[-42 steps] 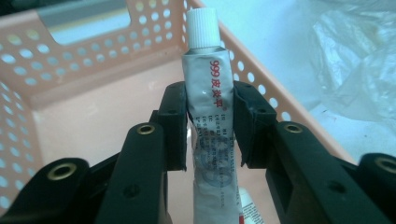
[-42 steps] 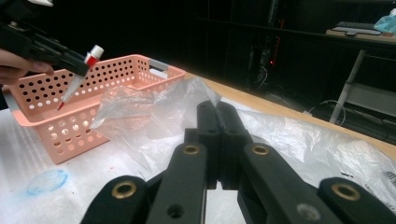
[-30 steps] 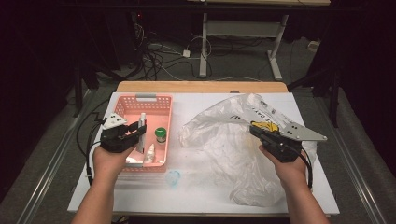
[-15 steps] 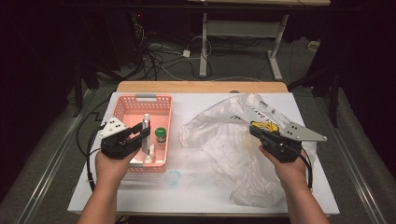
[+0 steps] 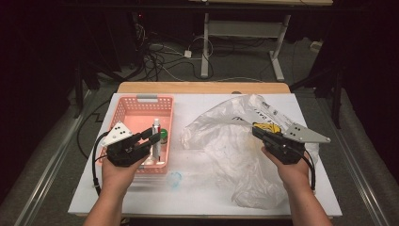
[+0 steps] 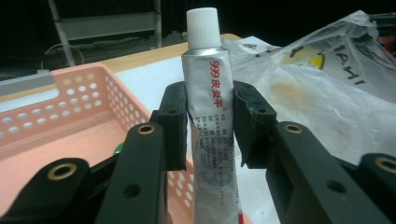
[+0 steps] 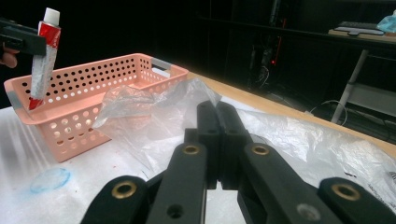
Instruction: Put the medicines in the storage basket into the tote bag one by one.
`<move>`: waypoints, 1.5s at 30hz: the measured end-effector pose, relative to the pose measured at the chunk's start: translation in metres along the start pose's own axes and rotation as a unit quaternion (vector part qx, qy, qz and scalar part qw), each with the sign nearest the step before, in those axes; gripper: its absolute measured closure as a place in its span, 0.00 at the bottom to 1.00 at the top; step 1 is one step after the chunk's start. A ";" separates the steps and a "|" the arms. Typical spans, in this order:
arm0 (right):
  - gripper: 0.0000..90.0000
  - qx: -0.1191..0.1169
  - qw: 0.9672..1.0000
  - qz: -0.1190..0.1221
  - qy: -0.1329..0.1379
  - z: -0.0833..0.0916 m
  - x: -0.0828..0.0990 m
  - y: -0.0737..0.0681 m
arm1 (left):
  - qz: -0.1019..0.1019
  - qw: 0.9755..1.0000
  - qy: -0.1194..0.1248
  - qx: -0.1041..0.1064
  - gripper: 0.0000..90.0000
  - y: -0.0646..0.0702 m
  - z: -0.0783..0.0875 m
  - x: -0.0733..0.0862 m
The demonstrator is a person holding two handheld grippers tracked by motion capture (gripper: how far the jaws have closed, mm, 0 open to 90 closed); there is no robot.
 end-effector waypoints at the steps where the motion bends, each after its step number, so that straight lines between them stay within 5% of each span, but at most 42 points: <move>1: 1.00 -0.001 1.000 0.001 0.000 0.000 0.000 0.000 | -0.001 1.000 -0.002 0.003 0.73 0.003 -0.001 0.000; 18: 1.00 -0.001 1.000 0.000 0.002 0.000 0.000 0.000 | -0.031 0.998 -0.018 0.057 0.73 0.053 -0.022 0.008; 31: 1.00 -0.002 1.000 0.000 0.000 0.000 0.001 -0.001 | -0.063 0.993 -0.039 0.094 0.73 0.088 -0.039 0.019; 45: 1.00 -0.003 1.000 0.000 -0.002 -0.001 0.002 -0.002 | -0.082 0.989 -0.061 0.105 0.73 0.107 -0.061 0.033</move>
Point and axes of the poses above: each handheld gripper's, and its own axes: z roughly backward along the jaws, x roughly out of its underside, y roughly to its right, the point moved 10 cm from there along -z, roughly forward along the jaws, and after that the axes turned 1 degree about y, right-handed, at the moved point
